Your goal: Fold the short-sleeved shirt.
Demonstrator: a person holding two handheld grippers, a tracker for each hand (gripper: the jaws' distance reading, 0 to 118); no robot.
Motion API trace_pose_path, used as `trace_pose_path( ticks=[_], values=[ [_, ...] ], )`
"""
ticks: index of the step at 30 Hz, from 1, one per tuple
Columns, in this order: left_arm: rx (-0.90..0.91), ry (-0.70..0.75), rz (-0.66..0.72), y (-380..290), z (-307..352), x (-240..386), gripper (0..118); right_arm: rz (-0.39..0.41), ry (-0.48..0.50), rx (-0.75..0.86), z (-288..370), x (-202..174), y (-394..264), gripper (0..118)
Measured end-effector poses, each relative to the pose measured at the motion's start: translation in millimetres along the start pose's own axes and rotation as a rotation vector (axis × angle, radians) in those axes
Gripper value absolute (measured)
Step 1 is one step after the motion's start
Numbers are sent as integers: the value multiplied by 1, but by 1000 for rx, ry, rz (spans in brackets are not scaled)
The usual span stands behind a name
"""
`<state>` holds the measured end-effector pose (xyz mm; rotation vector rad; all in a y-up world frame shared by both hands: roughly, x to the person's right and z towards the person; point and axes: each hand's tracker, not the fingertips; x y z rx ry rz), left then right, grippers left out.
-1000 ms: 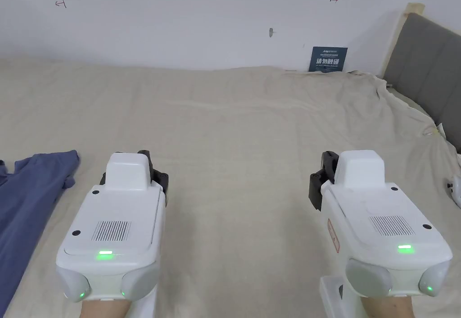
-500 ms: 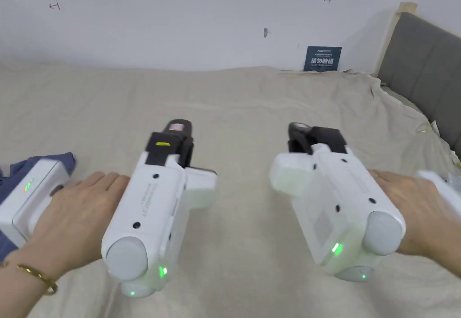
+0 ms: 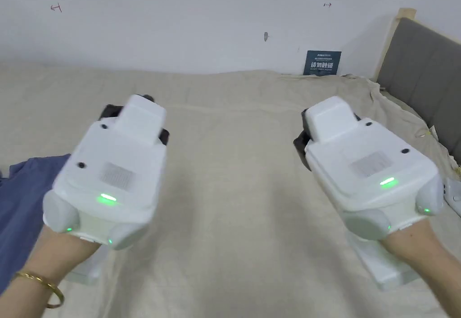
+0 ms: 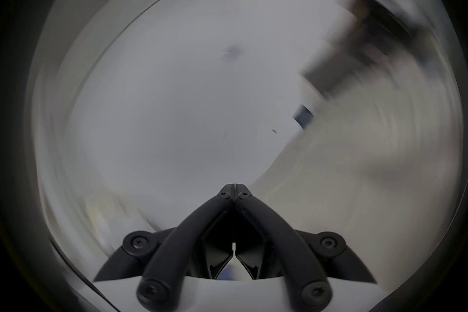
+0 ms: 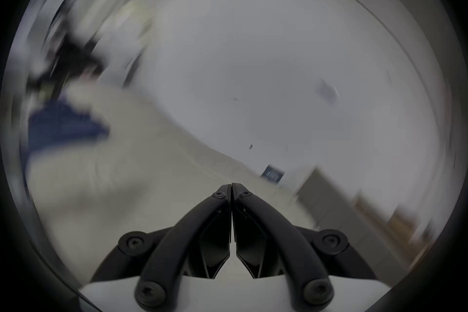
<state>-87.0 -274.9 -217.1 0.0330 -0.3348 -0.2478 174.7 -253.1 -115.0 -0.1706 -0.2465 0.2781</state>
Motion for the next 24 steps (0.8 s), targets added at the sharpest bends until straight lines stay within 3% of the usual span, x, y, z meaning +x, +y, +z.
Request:
trace_pose_path(
  ticks=[1,3,4,6,11,24],
  values=[
    [-16,-2,100,-3,-1,-5,0,-109,-13,8,1,4,-5,0],
    [-38,33,208,-20,3,-5,0,-240,-59,12,4,4,-19,0],
    [-49,30,250,-27,6,-3,0,-290,-72,18,6,2,-26,0],
    [-72,24,261,-38,13,3,0,-317,-96,3,9,1,-35,0],
    [-85,41,304,-55,21,9,0,-325,-107,-21,20,-4,-53,0],
    [-94,64,199,-58,30,16,0,-314,-106,-59,27,-11,-65,0]
  ],
)
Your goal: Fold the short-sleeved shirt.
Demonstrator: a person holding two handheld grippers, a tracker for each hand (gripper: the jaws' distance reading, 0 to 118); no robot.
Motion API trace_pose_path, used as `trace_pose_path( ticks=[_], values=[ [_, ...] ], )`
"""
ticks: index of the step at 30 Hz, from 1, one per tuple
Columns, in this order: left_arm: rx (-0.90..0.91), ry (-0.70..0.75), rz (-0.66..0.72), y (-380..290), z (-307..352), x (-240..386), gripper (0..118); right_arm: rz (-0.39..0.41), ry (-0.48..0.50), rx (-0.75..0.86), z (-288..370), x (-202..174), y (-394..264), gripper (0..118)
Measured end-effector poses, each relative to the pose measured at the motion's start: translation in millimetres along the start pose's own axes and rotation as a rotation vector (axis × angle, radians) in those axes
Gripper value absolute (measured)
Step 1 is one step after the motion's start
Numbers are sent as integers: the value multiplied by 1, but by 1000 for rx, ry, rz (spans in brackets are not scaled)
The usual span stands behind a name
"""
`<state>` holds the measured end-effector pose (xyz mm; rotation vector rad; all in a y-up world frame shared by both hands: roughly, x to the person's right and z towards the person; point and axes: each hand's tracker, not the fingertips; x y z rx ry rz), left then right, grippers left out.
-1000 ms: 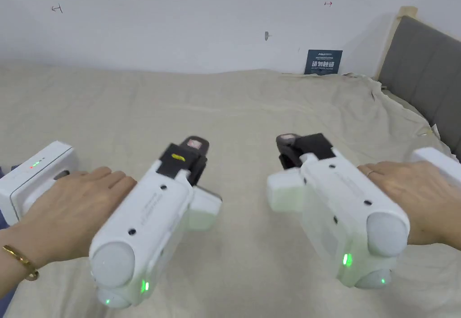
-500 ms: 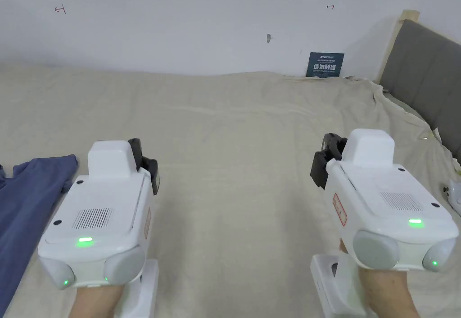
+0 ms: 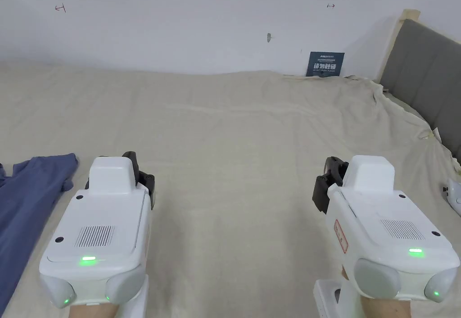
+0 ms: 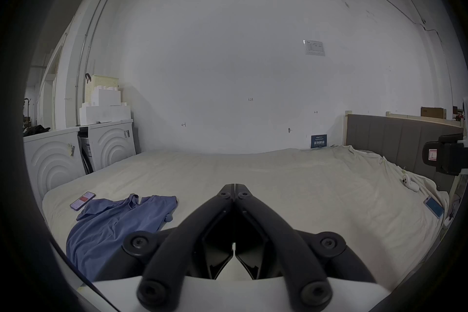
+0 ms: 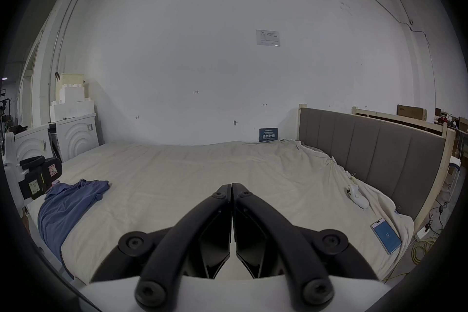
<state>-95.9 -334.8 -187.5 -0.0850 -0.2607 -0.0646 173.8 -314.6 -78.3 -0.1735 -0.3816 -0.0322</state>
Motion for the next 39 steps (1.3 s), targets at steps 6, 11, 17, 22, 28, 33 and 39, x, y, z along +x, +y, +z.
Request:
trace_pose_path(
  ticks=[6,11,17,22,28,33,39],
  values=[
    [-6,-3,-10,-2,0,0,0,8,8,5,2,-2,1,0],
    [-5,-10,-17,-2,1,2,0,12,9,7,3,-3,1,0],
    [0,-16,-27,0,3,5,0,18,15,5,10,-10,4,0],
    [7,-18,-33,4,6,7,0,16,16,9,15,-15,8,0],
    [15,-22,-42,6,5,8,0,23,21,12,10,-8,7,0],
    [18,-25,-44,7,6,8,0,22,17,11,8,-6,6,0],
    [17,-28,-47,7,7,9,0,19,15,11,10,-8,8,0]
  ],
)
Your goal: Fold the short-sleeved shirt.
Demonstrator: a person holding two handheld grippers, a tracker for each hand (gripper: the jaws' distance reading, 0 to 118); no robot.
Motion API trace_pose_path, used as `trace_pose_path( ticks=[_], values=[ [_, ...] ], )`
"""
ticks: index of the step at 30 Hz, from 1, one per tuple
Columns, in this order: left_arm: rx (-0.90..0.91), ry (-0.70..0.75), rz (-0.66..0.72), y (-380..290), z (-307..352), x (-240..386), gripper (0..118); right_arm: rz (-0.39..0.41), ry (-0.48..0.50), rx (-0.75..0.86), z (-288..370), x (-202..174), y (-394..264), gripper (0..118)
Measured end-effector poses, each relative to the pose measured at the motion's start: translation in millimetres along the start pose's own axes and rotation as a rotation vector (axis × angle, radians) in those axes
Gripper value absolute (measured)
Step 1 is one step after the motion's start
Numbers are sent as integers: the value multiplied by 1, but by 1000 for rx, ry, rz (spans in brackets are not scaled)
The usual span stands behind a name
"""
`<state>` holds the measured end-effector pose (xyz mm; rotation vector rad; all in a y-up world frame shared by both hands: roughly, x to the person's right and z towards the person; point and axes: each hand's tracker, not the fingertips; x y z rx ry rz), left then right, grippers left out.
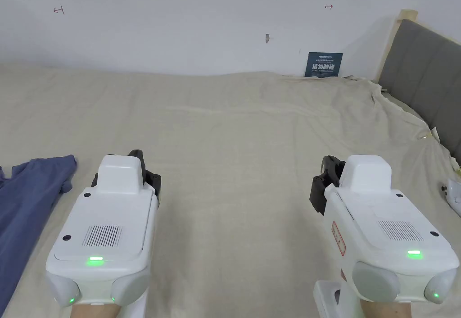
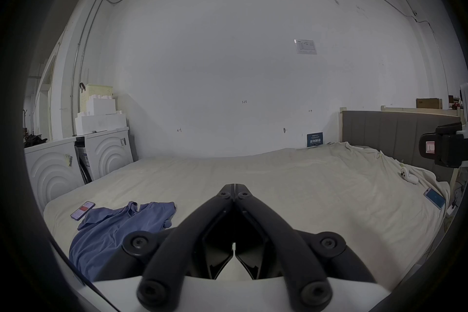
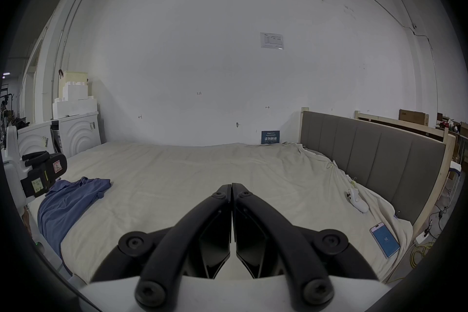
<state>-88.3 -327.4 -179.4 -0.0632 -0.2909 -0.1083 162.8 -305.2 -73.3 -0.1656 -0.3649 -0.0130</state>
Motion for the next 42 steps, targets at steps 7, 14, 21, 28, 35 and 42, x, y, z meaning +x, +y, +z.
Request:
trace_pose_path(
  ticks=[7,14,21,28,35,42],
  values=[
    [-4,-5,-3,-2,-3,0,0,0,1,-4,-3,6,-2,0],
    [-8,-10,-3,-3,-3,2,0,0,-2,-8,-1,3,0,0],
    [-12,1,8,-3,-3,-5,0,11,20,-9,-5,-3,4,0],
    [-14,114,38,-4,9,-46,0,49,141,2,-18,-43,9,0],
    [-19,282,37,-8,37,-104,0,73,324,22,-27,-107,15,0],
    [-31,449,54,-14,76,-157,0,96,482,29,-25,-169,16,0]
  ],
)
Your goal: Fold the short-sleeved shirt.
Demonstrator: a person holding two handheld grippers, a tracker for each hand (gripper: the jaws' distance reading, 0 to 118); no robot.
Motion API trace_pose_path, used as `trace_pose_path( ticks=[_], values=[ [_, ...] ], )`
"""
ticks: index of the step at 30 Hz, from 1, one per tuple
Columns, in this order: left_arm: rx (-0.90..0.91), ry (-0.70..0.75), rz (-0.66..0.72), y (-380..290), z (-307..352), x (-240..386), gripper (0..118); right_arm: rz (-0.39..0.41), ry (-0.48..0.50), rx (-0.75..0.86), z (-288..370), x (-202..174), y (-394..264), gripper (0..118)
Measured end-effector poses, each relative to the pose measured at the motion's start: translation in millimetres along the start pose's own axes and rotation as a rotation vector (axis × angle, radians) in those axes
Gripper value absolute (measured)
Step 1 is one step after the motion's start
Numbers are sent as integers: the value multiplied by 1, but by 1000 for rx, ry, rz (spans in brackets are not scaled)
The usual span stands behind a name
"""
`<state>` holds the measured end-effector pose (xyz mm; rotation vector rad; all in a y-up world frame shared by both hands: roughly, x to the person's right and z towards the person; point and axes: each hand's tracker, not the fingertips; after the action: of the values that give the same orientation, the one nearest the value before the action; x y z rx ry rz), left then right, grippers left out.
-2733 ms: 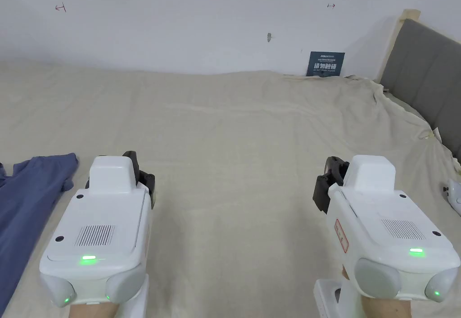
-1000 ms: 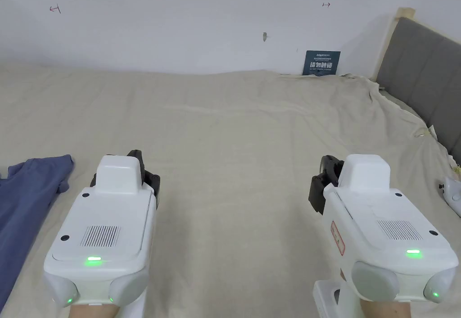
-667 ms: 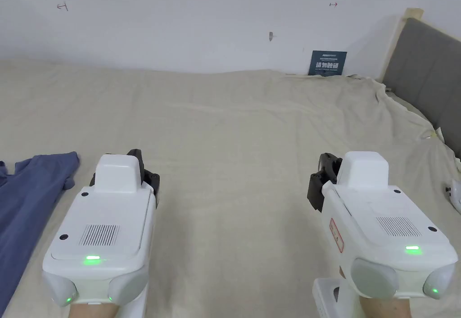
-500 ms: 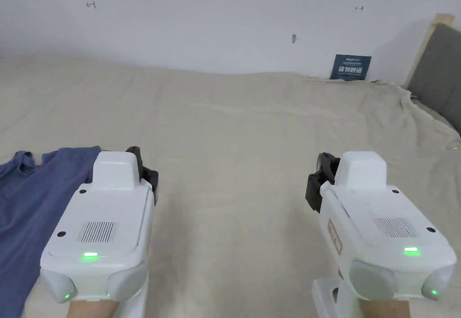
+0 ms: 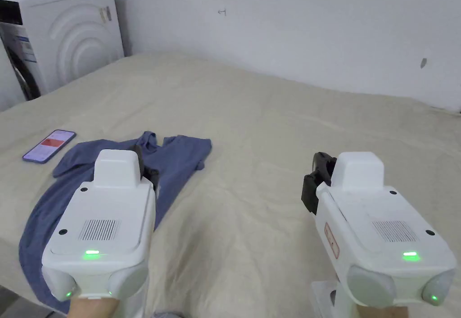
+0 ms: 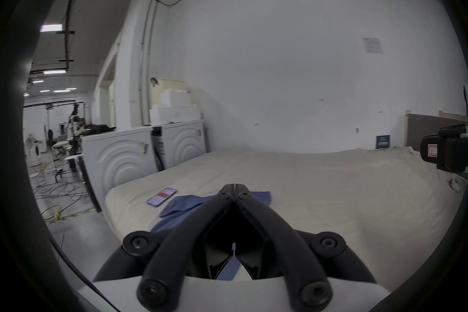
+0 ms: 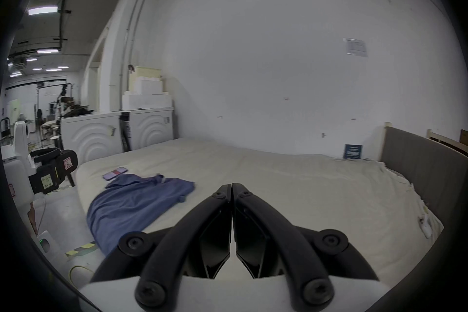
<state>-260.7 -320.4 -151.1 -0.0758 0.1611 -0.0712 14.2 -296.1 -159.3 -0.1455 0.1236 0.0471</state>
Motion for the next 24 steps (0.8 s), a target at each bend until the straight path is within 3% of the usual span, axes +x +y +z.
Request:
trace_pose_path(
  ticks=[9,16,18,19,20,22,23,24],
  values=[
    [-18,116,27,-5,15,-47,0,15,136,-15,-15,-52,-2,0],
    [-41,129,39,-10,9,-61,0,18,168,-25,-21,-68,-5,0],
    [-64,124,45,-10,3,-62,6,16,170,-28,-22,-68,-5,0],
    [-86,124,55,-9,-2,-63,13,15,169,-29,-24,-69,-5,0],
    [-111,113,74,-7,-6,-64,31,16,168,-29,-24,-69,-5,0],
    [-148,72,116,-2,-20,-69,74,14,164,-31,-27,-69,-5,0],
    [-147,73,107,0,-26,-69,101,13,163,-32,-29,-69,-4,0],
    [-153,68,96,1,-35,-69,115,11,160,-33,-30,-69,-4,0]
  ],
)
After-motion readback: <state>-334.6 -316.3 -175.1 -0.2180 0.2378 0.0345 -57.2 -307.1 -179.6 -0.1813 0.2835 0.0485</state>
